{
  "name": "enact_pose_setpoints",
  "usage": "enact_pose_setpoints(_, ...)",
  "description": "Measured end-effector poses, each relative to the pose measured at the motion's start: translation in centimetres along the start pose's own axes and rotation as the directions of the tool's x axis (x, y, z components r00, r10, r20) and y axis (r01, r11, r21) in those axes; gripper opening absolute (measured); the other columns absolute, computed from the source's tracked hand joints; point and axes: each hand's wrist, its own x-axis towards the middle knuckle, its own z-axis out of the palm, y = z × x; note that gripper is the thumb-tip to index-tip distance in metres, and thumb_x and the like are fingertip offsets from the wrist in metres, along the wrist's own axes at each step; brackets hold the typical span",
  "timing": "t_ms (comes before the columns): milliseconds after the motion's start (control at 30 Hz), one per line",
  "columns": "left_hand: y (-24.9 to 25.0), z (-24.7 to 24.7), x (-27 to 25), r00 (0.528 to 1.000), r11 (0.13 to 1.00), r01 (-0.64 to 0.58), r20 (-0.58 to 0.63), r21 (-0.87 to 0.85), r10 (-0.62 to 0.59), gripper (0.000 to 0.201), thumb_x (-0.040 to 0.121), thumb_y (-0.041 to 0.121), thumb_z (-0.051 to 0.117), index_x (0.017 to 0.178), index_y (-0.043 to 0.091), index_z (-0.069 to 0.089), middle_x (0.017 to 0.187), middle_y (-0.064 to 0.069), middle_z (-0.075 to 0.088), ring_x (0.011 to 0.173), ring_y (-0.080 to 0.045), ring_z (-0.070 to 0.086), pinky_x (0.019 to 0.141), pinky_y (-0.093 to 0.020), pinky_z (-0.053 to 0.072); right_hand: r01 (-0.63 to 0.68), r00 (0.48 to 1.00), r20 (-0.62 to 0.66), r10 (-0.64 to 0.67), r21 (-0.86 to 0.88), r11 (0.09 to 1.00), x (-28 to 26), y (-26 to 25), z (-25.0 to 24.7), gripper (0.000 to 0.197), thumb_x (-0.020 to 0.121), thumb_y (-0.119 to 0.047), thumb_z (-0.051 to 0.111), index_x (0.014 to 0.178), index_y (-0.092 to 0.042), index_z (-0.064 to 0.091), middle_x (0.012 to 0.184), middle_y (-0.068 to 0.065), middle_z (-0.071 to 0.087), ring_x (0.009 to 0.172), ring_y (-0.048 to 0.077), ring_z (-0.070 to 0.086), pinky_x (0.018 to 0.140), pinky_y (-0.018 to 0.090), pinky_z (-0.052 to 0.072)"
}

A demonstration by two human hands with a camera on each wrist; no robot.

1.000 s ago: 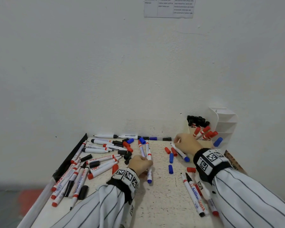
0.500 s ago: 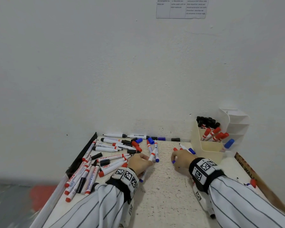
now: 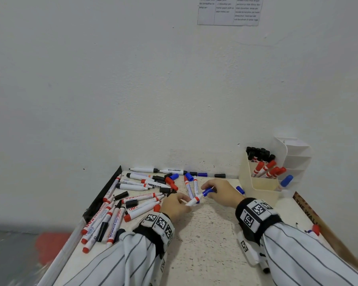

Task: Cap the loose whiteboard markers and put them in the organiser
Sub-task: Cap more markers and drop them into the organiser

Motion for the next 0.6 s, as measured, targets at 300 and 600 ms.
enact_pose_setpoints(300, 1.1, 0.7, -1.0, 0.992, 0.993, -0.113, 0.06, 0.026, 0.112, 0.026, 0.091, 0.028, 0.057, 0.114, 0.018, 0.057, 0.092, 0.003, 0.057, 0.073, -0.005, 0.051, 0.07, -0.021, 0.043, -0.167, 0.986, 0.013, 0.166, 0.037, 0.985, -0.6, -0.3, 0.8, 0.044, 0.1, -0.044, 0.031, 0.067, -0.019, 0.046, 0.071, 0.001, 0.047, 0.063, 0.011, 0.041, 0.062, 0.024, 0.033)
enact_pose_setpoints(600, 1.6, 1.3, -1.6, 0.957, 0.908, -0.277, 0.001, 0.314, 0.291, 0.03, 0.091, 0.03, 0.057, 0.117, 0.016, 0.063, 0.092, 0.0, 0.063, 0.075, -0.006, 0.05, 0.072, -0.02, 0.039, -0.284, 0.959, 0.004, 0.285, 0.075, 0.956, -1.1, -0.2, 0.7, 0.046, 0.101, -0.034, 0.025, 0.099, -0.002, 0.057, 0.063, 0.0, 0.034, 0.053, 0.011, 0.033, 0.053, 0.022, 0.029)
